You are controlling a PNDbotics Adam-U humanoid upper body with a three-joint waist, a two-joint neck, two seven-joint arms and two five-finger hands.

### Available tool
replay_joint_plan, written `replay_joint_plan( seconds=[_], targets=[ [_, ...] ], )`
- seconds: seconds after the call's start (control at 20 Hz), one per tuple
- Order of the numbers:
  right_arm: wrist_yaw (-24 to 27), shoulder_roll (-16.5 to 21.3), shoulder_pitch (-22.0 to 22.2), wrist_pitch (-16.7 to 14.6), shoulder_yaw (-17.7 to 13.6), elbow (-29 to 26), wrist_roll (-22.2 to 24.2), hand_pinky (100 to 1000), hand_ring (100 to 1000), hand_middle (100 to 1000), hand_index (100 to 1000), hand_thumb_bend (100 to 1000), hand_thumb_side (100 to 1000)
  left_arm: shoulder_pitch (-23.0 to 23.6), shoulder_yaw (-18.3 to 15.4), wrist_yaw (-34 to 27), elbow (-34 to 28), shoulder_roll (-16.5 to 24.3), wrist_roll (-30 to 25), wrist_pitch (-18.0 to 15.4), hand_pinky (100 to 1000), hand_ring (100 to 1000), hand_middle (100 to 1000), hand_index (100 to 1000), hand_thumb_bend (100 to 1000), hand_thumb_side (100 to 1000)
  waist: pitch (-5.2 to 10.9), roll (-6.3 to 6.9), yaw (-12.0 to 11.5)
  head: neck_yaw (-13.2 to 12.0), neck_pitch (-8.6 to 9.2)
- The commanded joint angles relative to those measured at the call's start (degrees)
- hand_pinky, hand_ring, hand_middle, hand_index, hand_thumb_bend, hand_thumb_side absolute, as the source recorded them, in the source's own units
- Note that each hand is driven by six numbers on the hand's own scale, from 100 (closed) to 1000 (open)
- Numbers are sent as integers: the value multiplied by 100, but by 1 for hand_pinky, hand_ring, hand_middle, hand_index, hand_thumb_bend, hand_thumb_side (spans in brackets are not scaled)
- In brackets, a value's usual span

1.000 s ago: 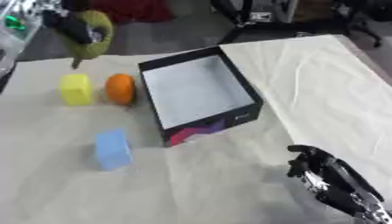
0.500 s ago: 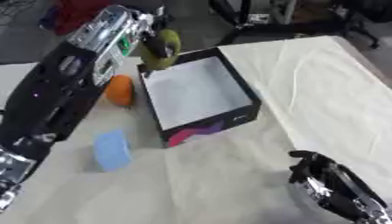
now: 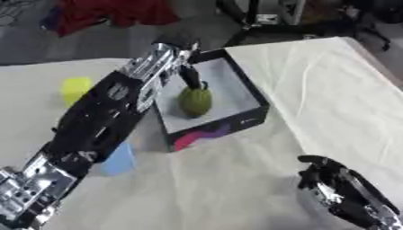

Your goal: Pick up objects on the table and place them in the box.

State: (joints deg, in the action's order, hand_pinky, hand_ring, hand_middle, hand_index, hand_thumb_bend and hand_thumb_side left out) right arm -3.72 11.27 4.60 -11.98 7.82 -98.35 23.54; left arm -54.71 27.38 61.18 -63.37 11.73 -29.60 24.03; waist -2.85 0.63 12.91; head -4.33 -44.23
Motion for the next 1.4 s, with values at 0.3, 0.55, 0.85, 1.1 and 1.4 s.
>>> replay_joint_plan(
  seconds=[0.3,0.55,0.85,1.1,1.4],
  targets=[
    [25,9,-31,-16,-18,-58,8,825,547,485,823,100,470,-15,94,-198,75,59,238,18,714,661,695,804,813,370,119,-55,-21,36,11],
    [15,11,-10,-13,-60,-53,-26,825,547,485,823,100,470,-200,24,-284,-157,291,347,-63,750,713,754,876,1000,525,145,-40,-80,131,11],
    [-29,43,55,-8,-156,-48,-118,825,547,485,823,100,470,-608,-255,-640,-1012,1145,220,-365,751,691,731,849,946,537,201,14,-266,367,11],
    [-66,77,93,-10,-217,-47,-185,825,547,485,823,100,470,-388,-425,-604,-1751,1885,-182,-700,759,691,712,828,828,500,236,64,-389,529,11],
    [-74,101,70,-21,-198,-57,-181,824,547,485,823,100,470,116,-471,-1040,-2623,2766,-722,-595,767,711,730,842,785,418,221,85,-334,500,11]
  ],
)
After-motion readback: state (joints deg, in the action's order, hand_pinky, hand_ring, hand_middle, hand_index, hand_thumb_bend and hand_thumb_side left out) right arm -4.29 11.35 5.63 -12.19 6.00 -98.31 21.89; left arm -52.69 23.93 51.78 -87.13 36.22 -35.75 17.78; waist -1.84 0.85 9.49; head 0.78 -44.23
